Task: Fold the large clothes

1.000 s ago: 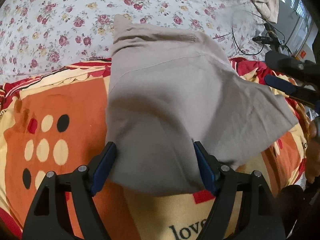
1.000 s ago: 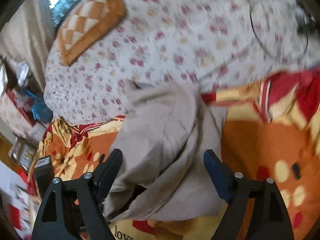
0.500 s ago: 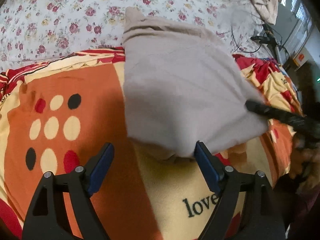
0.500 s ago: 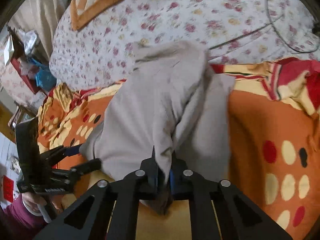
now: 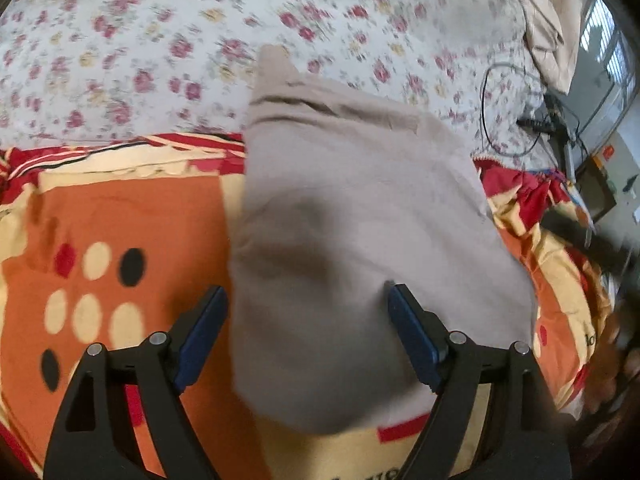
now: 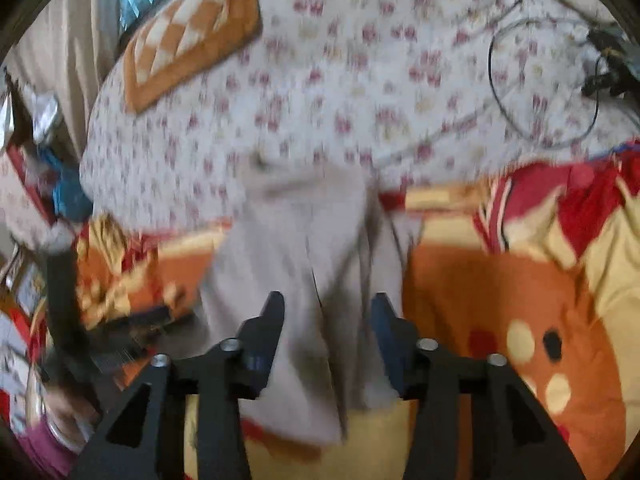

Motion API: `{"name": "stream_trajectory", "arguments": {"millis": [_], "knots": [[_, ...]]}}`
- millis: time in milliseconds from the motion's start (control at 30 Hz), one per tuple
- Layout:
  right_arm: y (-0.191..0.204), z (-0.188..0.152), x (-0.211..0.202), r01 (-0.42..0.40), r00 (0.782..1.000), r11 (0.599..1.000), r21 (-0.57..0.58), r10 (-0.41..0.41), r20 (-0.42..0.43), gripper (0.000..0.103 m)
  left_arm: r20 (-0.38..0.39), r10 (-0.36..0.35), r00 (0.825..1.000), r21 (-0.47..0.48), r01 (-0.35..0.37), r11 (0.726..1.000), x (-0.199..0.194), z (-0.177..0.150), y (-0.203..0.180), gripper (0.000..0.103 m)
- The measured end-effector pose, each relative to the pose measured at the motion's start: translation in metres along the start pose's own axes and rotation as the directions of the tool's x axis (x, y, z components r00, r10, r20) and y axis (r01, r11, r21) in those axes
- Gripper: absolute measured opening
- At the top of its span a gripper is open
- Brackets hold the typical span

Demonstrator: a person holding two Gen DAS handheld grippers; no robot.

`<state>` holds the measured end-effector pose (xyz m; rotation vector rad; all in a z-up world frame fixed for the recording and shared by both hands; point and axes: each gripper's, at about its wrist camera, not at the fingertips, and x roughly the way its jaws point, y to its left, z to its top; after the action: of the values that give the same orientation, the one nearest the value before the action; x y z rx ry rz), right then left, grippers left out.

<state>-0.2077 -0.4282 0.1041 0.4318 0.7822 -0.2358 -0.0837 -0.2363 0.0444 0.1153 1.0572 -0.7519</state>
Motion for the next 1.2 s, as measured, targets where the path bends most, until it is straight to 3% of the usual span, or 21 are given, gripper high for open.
{"name": "stream_trajectory", "arguments": {"millis": [133, 167, 233, 267, 333, 367, 500, 533, 567, 633, 767, 833, 900, 933, 967, 1000, 1033, 1067, 1133, 1200], "knots": [[0.017, 0.031, 0.053, -0.053, 0.997, 0.998, -0.017, 0.052, -0.061, 0.047, -0.011, 0.025, 1.000, 0.024, -0.025, 0.999, 0.010, -0.002, -0.006, 0.083], [0.017, 0.035, 0.071, -0.040, 0.996, 0.999, -0.023, 0.038, -0.081, 0.042, -0.012, 0.027, 1.000, 0.027, -0.027, 0.999, 0.012, -0.001, -0.005, 0.083], [0.008, 0.035, 0.108, 0.091, 0.986, 0.995, -0.038, -0.095, -0.134, 0.040, -0.019, 0.012, 1.000, 0.021, -0.012, 1.000, 0.012, 0.001, -0.001, 0.083], [-0.003, 0.031, 0.121, 0.154, 0.976, 0.988, -0.030, -0.157, -0.153, 0.033, -0.022, -0.003, 1.000, 0.017, 0.004, 1.000, 0.011, 0.003, 0.001, 0.083], [-0.028, 0.020, 0.130, 0.251, 0.959, 0.968, 0.000, -0.249, -0.134, 0.026, -0.020, -0.055, 0.998, -0.003, 0.055, 0.998, 0.009, 0.009, 0.010, 0.083], [-0.039, 0.015, 0.129, 0.292, 0.949, 0.956, 0.019, -0.287, -0.131, 0.030, -0.011, -0.077, 0.997, -0.022, 0.077, 0.997, 0.008, 0.012, 0.017, 0.083], [-0.069, 0.009, 0.090, 0.071, 0.995, 0.980, 0.187, -0.057, -0.082, 0.039, -0.023, -0.097, 0.995, -0.060, 0.096, 0.994, 0.021, 0.024, 0.032, 0.085], [-0.068, 0.012, 0.083, 0.043, 0.997, 0.983, 0.181, -0.030, -0.072, 0.051, -0.038, -0.121, 0.992, -0.074, 0.118, 0.990, 0.026, 0.025, 0.035, 0.085], [-0.064, 0.015, 0.079, 0.027, 0.997, 0.986, 0.163, -0.015, -0.075, 0.066, -0.054, -0.159, 0.986, -0.091, 0.153, 0.984, 0.030, 0.026, 0.037, 0.085], [-0.058, 0.018, 0.080, -0.005, 0.995, 0.992, 0.124, 0.018, -0.100, 0.083, -0.074, -0.229, 0.970, -0.128, 0.219, 0.967, 0.038, 0.026, 0.043, 0.087], [-0.060, 0.013, 0.107, -0.046, 0.985, 0.993, 0.112, 0.063, -0.160, 0.092, -0.126, -0.295, 0.947, -0.165, 0.273, 0.948, 0.059, 0.026, 0.045, 0.095], [-0.065, 0.005, 0.124, -0.124, 0.971, 0.978, 0.169, 0.155, -0.182, 0.094, -0.127, -0.325, 0.937, -0.185, 0.300, 0.936, 0.066, 0.028, 0.044, 0.100], [-0.068, 0.001, 0.137, -0.196, 0.950, 0.953, 0.232, 0.243, -0.196, 0.092, -0.142, -0.329, 0.934, -0.166, 0.305, 0.938, 0.068, 0.032, 0.039, 0.100], [-0.070, 0.000, 0.137, -0.203, 0.950, 0.946, 0.252, 0.253, -0.186, 0.088, -0.144, -0.335, 0.931, -0.157, 0.313, 0.937, 0.067, 0.034, 0.036, 0.095], [-0.070, 0.000, 0.136, -0.209, 0.947, 0.942, 0.264, 0.262, -0.185, 0.072, -0.141, -0.343, 0.929, -0.153, 0.322, 0.934, 0.065, 0.034, 0.033, 0.086], [-0.069, 0.001, 0.132, -0.223, 0.943, 0.935, 0.276, 0.279, -0.183, 0.063, -0.131, -0.343, 0.930, -0.138, 0.326, 0.935, 0.058, 0.035, 0.029, 0.082], [-0.068, 0.003, 0.125, -0.250, 0.937, 0.924, 0.288, 0.305, -0.167, 0.045, -0.119, -0.348, 0.930, -0.114, 0.335, 0.935, 0.051, 0.036, 0.026, 0.068], [-0.067, 0.004, 0.116, -0.277, 0.933, 0.914, 0.297, 0.330, -0.143, 0.033, -0.105, -0.357, 0.928, -0.084, 0.349, 0.933, 0.041, 0.036, 0.024, 0.056], [-0.058, 0.004, 0.097, -0.338, 0.915, 0.891, 0.303, 0.386, -0.116, 0.029, -0.091, -0.377, 0.922, -0.040, 0.375, 0.926, 0.014, 0.036, 0.019, 0.046], [-0.046, 0.001, 0.081, -0.382, 0.897, 0.875, 0.296, 0.429, -0.109, 0.029, -0.085, -0.387, 0.918, -0.010, 0.388, 0.922, -0.014, 0.030, 0.018, 0.046]]}}
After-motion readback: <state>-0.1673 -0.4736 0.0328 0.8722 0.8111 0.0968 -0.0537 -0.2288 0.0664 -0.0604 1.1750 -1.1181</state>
